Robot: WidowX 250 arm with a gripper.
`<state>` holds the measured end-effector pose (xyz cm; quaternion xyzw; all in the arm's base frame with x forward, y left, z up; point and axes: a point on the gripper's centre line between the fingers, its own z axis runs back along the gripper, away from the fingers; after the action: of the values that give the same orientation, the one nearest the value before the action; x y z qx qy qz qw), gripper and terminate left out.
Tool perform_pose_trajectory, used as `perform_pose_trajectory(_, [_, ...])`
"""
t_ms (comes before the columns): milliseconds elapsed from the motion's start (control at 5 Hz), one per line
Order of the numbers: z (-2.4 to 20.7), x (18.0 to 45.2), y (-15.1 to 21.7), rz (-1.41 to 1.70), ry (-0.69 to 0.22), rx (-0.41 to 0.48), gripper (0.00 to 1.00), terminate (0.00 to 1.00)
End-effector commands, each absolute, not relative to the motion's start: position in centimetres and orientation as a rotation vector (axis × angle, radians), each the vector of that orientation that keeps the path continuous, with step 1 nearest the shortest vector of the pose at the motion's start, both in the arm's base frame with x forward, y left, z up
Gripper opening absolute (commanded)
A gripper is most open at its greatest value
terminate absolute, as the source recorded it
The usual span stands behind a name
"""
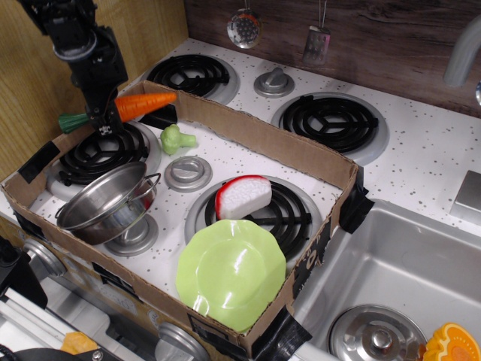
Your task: Take carrot off plate
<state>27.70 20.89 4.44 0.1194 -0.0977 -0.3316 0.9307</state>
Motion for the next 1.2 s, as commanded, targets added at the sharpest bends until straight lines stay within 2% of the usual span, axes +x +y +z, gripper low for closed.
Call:
perform_pose_trajectory(0, [4.2, 27.3, 22.3, -0.632, -0.219, 0.269, 0.0, 0.0])
perform_pose_trajectory(200, [4.4, 27.1, 22.4, -0.638, -0.238, 0.28, 1.0, 0.0])
perform_pose_trajectory(600, [6.8, 27.5, 22.1, -0.677, -0.222, 0.348, 1.0, 0.0])
perform_pose_trajectory(1000, [12.0, 28.8, 18.7, -0.742, -0.092, 0.423, 1.0, 0.0])
